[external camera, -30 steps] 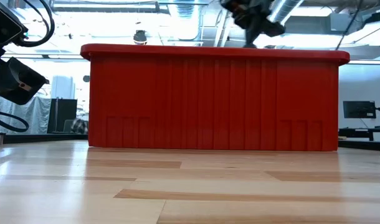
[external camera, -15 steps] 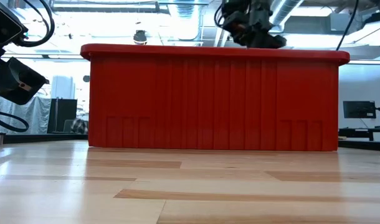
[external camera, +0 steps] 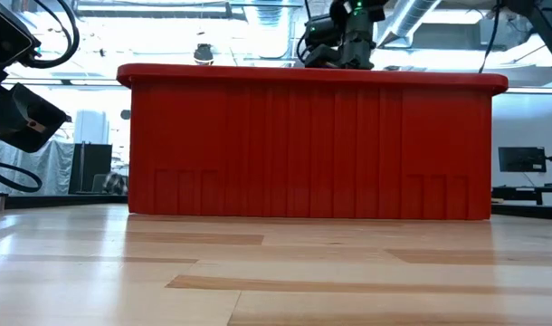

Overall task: Pick and place slides into bin
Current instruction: Put the black slide into the red bin, then return to Home Position

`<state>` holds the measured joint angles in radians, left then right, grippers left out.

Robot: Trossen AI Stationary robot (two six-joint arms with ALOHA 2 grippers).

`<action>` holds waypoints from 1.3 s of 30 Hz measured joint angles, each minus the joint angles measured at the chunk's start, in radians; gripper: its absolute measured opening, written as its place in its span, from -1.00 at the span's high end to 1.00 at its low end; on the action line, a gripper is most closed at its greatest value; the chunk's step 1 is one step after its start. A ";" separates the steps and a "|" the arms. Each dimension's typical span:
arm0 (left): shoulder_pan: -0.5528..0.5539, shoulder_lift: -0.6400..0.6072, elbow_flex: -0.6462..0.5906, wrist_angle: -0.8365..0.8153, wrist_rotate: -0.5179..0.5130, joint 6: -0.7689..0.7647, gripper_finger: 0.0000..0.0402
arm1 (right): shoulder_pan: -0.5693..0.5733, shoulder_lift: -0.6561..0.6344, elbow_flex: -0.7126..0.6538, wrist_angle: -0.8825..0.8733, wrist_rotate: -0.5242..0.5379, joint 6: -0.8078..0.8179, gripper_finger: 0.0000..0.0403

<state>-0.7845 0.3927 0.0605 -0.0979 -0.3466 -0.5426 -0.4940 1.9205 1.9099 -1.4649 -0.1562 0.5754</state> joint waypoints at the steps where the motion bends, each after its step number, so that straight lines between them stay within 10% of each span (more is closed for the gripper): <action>1: 0.000 0.000 0.000 0.000 0.000 0.000 0.09 | -0.004 0.000 0.000 0.001 -0.003 0.000 1.00; 16: 0.000 0.000 0.000 0.000 0.000 0.000 0.09 | -0.011 0.032 0.000 0.036 -0.015 -0.032 0.97; 39: 0.000 0.000 0.000 0.000 0.000 0.000 0.09 | -0.013 0.032 0.000 0.112 -0.051 -0.060 -0.04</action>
<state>-0.7845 0.3927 0.0605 -0.0981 -0.3468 -0.5426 -0.5068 1.9530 1.9099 -1.3533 -0.2067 0.5159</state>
